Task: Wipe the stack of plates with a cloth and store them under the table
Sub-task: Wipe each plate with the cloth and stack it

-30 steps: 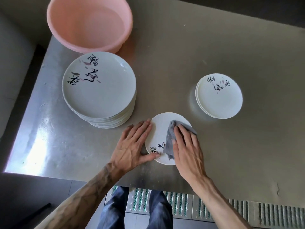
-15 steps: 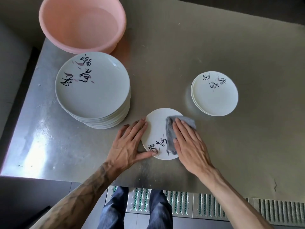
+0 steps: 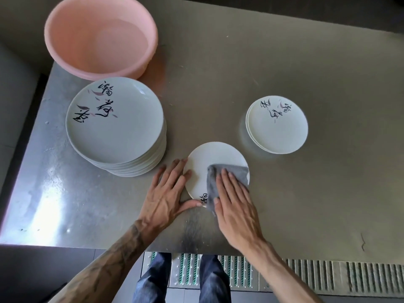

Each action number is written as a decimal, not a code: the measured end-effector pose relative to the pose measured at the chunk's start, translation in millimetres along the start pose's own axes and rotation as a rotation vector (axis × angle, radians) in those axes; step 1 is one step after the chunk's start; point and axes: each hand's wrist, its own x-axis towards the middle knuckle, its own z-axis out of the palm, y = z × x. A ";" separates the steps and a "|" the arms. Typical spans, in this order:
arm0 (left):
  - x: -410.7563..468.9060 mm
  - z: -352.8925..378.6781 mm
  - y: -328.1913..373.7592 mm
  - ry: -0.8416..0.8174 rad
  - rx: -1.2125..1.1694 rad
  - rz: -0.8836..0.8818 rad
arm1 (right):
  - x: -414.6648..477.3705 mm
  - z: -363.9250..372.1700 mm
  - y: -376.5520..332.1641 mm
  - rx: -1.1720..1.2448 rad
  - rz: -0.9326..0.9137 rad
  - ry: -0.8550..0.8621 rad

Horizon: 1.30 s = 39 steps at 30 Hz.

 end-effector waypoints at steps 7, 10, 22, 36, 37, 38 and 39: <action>-11.8 1.0 -3.2 0.004 0.037 0.051 | 32.4 -15.7 14.8 -0.043 0.057 -0.017; -11.0 3.2 8.9 0.032 0.037 0.034 | 1.6 -1.6 -11.4 -0.008 0.041 -0.032; -1.6 -5.4 19.4 0.025 0.041 0.051 | -2.0 -6.9 -15.5 0.024 0.051 0.010; 4.4 -8.7 13.2 -0.094 -0.009 0.156 | 23.3 -2.3 -0.9 0.039 0.075 0.077; 8.2 -9.6 6.9 -0.099 -0.004 0.162 | 25.0 -5.8 5.8 0.036 0.043 0.060; 12.0 -10.7 0.1 -0.105 0.016 0.163 | 27.2 -9.8 13.2 0.025 0.020 0.046; 15.3 -11.4 -5.3 -0.118 0.041 0.162 | 29.2 -12.9 19.3 0.016 0.014 0.040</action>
